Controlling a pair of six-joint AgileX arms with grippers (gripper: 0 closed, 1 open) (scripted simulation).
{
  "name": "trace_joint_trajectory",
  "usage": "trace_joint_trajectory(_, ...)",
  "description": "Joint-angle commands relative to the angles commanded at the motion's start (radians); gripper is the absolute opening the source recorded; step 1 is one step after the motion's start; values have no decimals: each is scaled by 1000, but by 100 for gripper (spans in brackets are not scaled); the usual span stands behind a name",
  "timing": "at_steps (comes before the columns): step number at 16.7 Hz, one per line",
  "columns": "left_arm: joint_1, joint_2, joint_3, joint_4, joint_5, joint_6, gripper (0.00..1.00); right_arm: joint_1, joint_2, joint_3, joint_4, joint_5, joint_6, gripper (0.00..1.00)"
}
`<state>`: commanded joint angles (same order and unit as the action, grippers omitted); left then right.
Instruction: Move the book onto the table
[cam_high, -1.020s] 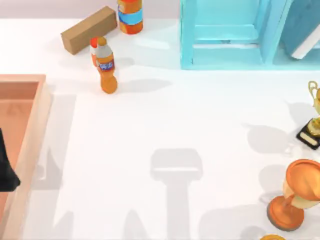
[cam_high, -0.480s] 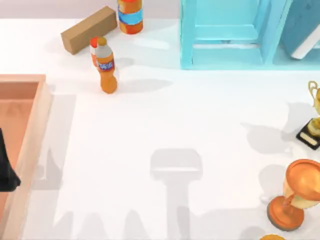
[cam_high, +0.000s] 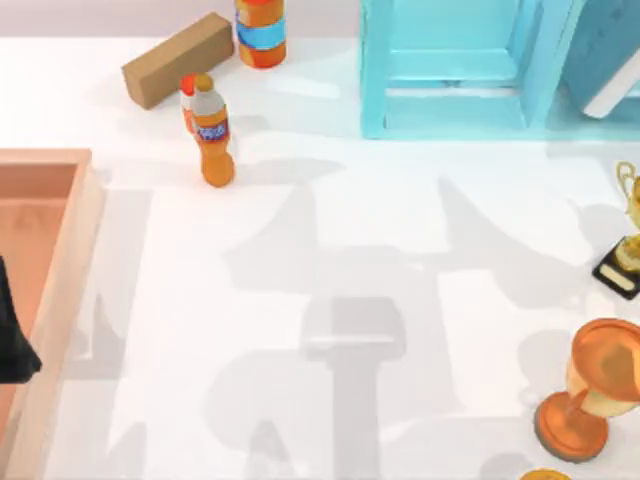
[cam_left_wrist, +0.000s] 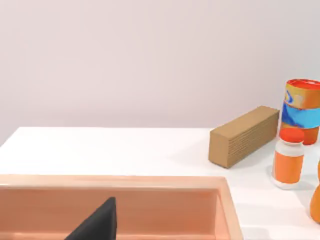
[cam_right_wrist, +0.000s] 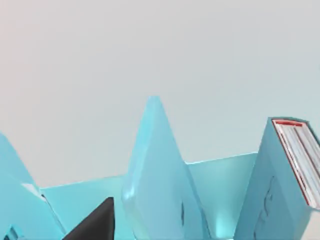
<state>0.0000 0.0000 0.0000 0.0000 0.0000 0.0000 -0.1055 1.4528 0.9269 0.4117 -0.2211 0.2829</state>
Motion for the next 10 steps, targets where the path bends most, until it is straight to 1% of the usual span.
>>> trace_joint_trajectory(3, 0, 0, 0, 0, 0, 0, 100, -31, 246, 54, 59, -47, 21, 100)
trace_joint_trajectory(5, 0, 0, 0, 0, 0, 0, 100, -47, 358, 63, 85, -69, 24, 100)
trace_joint_trajectory(7, 0, 0, 0, 0, 0, 0, 100, -59, 428, 58, 101, -84, 22, 100)
trace_joint_trajectory(10, 0, 0, 0, 0, 0, 0, 100, -64, 456, 55, 107, -91, 22, 100)
